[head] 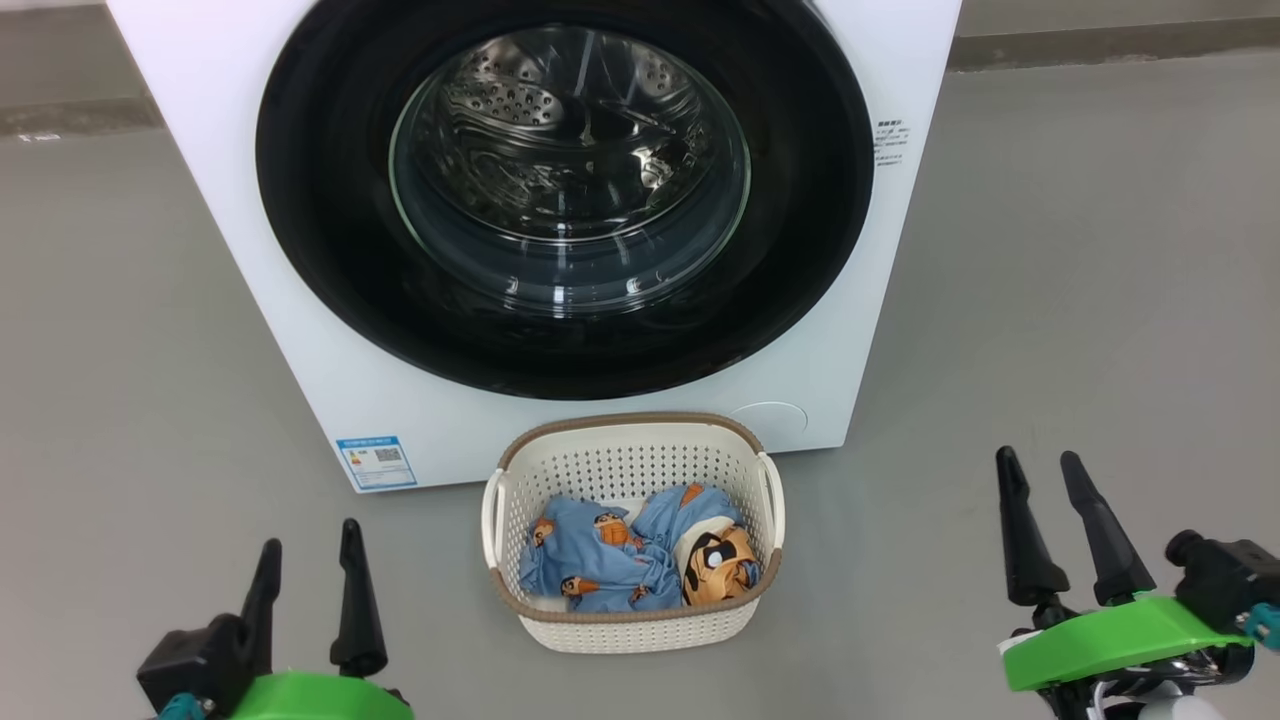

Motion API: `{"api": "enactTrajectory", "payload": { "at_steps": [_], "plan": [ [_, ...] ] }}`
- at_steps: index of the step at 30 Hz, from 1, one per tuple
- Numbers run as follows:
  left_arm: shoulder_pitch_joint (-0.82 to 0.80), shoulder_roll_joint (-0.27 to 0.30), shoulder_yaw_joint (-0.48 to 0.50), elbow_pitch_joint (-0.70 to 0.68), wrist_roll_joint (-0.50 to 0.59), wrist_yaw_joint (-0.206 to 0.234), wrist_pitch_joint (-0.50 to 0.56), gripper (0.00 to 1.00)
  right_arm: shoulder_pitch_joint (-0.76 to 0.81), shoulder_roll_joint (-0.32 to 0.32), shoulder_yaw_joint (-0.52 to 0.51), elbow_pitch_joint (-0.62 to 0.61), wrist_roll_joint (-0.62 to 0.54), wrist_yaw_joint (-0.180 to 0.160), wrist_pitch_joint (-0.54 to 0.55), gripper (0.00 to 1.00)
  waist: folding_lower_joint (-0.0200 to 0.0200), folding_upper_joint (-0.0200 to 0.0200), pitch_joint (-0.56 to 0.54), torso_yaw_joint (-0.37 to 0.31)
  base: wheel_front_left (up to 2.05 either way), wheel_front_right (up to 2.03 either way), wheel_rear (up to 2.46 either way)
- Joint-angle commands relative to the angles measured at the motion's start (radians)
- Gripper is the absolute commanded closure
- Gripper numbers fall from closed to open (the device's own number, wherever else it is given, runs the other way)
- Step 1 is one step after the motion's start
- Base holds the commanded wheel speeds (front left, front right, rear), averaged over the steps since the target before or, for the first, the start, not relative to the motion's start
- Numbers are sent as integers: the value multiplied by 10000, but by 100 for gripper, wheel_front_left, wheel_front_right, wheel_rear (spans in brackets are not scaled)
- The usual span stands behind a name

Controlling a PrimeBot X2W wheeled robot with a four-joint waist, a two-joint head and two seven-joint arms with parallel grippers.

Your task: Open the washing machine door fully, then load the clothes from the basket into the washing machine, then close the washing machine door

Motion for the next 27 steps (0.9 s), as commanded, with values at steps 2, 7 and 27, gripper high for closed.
{"api": "enactTrajectory", "payload": {
  "at_steps": [2,7,27],
  "plan": [
    [-177,138,207,-124,421,-64,-164,0,-423,-103,269,-215,-479,-9,-160,0,0,0,-14,-7,0,0,0],
    [-138,145,224,110,975,-58,-311,0,-396,-109,284,168,-1031,-10,-306,0,0,0,-51,-18,0,0,0],
    [-120,175,49,1115,2405,-143,-841,0,-578,-129,538,1187,-3340,-11,-834,0,0,0,-260,-42,0,0,0]
  ]
}}
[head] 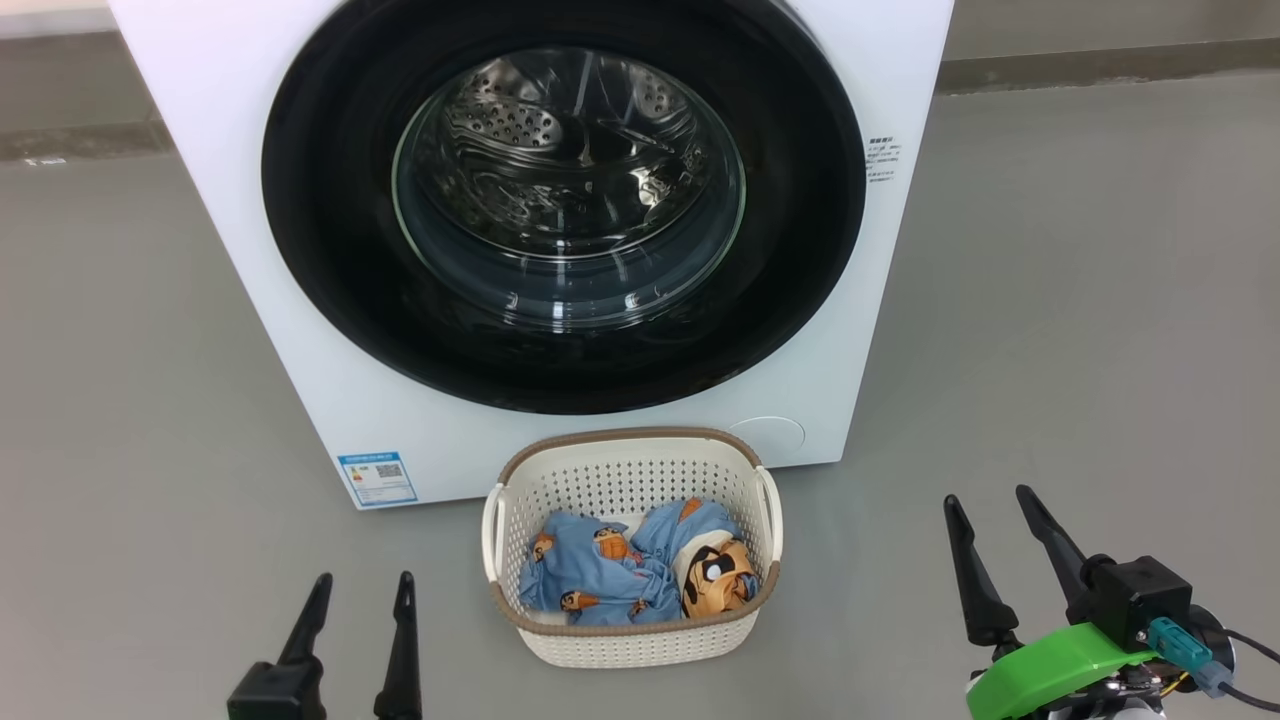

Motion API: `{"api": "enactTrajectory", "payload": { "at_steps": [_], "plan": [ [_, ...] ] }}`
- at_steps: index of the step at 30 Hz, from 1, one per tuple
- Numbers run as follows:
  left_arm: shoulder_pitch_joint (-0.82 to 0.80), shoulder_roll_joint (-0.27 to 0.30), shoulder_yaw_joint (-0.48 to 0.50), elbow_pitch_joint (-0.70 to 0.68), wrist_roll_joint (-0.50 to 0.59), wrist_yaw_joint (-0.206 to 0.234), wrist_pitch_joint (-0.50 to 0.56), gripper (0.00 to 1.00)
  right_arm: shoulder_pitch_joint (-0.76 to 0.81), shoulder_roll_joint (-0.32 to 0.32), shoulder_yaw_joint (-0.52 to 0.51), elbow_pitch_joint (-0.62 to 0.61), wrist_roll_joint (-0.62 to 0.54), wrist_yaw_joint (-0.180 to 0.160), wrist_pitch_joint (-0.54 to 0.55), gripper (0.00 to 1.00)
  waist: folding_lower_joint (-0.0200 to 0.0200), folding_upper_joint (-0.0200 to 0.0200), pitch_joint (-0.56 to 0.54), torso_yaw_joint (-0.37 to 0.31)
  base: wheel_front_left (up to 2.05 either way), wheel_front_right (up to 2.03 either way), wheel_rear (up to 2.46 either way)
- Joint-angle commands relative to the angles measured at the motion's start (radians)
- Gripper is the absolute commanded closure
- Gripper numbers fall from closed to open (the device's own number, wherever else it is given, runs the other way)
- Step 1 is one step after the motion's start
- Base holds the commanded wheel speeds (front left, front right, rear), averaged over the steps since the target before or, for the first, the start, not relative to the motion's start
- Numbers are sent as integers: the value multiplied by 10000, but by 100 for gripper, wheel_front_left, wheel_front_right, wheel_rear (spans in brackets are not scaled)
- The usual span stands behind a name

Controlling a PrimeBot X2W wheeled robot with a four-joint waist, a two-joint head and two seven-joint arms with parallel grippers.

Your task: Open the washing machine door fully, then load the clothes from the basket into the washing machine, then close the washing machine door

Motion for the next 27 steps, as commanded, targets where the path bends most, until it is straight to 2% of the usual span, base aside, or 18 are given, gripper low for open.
{"api": "enactTrajectory", "payload": {
  "at_steps": [1,27],
  "plan": [
    [-316,121,279,-180,70,31,-118,0,-412,-95,292,-202,-137,-11,-122,0,0,-1,-7,-2,0,0,0],
    [-312,120,282,190,-199,-89,-118,0,-431,-95,277,172,211,-11,-122,0,0,-1,54,18,0,0,0]
  ]
}}
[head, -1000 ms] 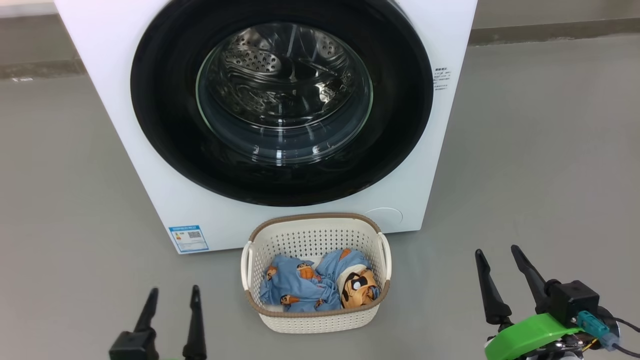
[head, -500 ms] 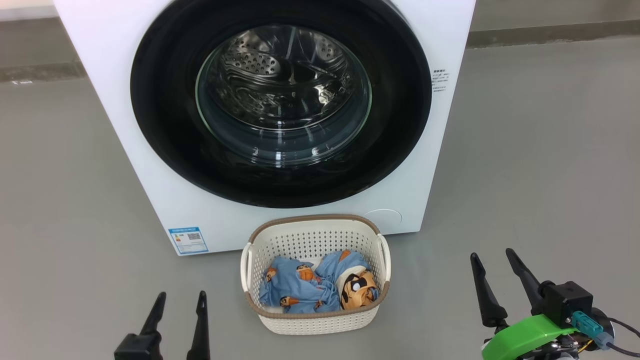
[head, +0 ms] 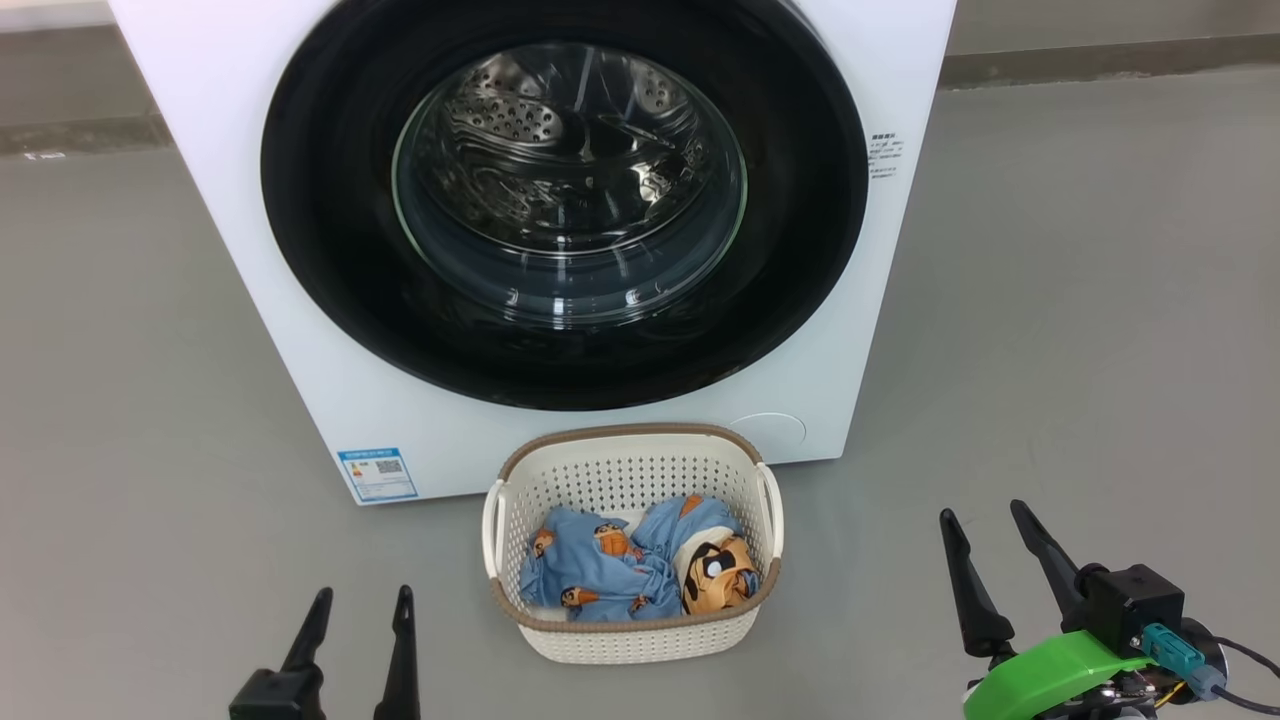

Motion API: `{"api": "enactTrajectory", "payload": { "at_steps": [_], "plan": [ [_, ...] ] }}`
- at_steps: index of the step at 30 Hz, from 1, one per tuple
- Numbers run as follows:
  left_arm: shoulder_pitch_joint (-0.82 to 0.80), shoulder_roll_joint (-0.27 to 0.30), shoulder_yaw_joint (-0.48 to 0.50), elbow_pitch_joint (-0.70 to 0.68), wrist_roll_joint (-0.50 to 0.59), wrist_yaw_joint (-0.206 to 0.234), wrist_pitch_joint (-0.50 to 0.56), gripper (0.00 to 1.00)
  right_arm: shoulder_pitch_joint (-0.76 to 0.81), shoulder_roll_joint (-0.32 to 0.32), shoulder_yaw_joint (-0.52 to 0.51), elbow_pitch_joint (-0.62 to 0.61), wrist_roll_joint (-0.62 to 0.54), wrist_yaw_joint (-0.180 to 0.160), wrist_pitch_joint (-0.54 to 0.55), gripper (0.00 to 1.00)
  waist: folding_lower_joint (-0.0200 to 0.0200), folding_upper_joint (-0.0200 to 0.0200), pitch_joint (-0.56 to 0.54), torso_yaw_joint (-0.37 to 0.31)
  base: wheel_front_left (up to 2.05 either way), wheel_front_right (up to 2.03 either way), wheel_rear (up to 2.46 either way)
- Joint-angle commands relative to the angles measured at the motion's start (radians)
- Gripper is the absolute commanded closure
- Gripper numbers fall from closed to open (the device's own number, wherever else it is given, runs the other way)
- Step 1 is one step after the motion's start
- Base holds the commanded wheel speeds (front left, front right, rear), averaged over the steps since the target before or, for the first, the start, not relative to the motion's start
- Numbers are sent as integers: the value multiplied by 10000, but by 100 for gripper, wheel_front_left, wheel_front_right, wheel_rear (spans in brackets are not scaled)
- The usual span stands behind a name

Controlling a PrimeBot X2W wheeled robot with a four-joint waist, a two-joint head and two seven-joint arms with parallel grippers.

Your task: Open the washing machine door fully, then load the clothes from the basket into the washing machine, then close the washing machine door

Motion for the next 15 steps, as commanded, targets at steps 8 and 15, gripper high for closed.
{"api": "enactTrajectory", "payload": {
  "at_steps": [8,15],
  "plan": [
    [-357,114,310,-168,-93,-61,-107,0,-498,-83,184,-216,66,-11,-122,0,0,0,94,7,0,0,0],
    [-371,114,268,-129,-148,-44,-107,0,-519,-83,137,-213,27,-11,-122,0,0,0,105,48,0,0,0]
  ]
}}
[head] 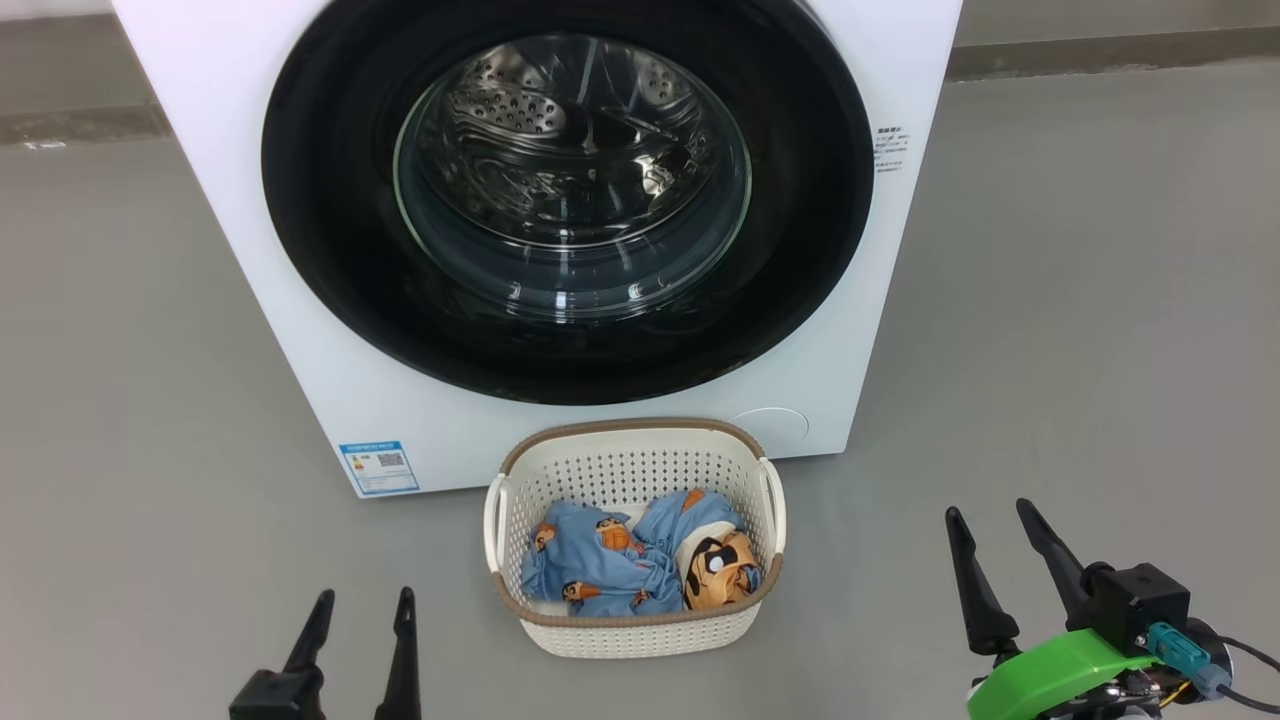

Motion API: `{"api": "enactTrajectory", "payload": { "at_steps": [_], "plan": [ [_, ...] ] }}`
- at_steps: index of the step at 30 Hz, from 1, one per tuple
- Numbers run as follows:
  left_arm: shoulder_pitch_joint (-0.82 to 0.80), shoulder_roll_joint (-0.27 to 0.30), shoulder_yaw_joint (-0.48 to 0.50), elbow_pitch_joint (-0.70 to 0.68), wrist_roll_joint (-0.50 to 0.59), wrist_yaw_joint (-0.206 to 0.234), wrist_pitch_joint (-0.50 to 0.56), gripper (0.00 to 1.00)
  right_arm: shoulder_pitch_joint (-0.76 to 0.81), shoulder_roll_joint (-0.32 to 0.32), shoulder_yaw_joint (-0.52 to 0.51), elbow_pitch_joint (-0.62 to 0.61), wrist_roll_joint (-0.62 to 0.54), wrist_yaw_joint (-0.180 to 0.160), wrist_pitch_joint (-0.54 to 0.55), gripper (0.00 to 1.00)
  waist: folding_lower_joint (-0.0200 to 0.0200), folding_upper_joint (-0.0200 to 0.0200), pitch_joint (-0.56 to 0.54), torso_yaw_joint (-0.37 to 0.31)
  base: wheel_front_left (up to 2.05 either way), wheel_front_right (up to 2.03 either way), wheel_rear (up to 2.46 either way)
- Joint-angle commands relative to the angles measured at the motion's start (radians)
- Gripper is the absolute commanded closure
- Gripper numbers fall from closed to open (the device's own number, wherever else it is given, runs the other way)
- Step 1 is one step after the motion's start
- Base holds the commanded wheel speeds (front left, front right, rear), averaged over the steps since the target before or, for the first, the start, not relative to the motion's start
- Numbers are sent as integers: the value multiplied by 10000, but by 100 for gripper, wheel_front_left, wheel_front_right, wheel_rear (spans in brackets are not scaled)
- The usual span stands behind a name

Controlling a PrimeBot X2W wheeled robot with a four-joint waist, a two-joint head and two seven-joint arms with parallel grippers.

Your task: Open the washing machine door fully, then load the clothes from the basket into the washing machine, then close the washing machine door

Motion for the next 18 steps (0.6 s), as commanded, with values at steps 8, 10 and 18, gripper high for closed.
{"api": "enactTrajectory", "payload": {
  "at_steps": [8,10,18],
  "plan": [
    [-372,114,303,-168,-109,11,-107,0,-535,-83,229,-217,0,-11,-120,0,-1,0,-4,-20,0,0,0],
    [-365,114,292,-119,-211,-28,-107,0,-536,-83,230,-216,-13,-11,-120,0,-1,0,-6,-27,0,0,0],
    [-363,114,255,-94,-658,-378,-107,0,-519,-83,204,-232,-22,-11,-120,0,-1,0,8,-28,4,3,-7]
  ]
}}
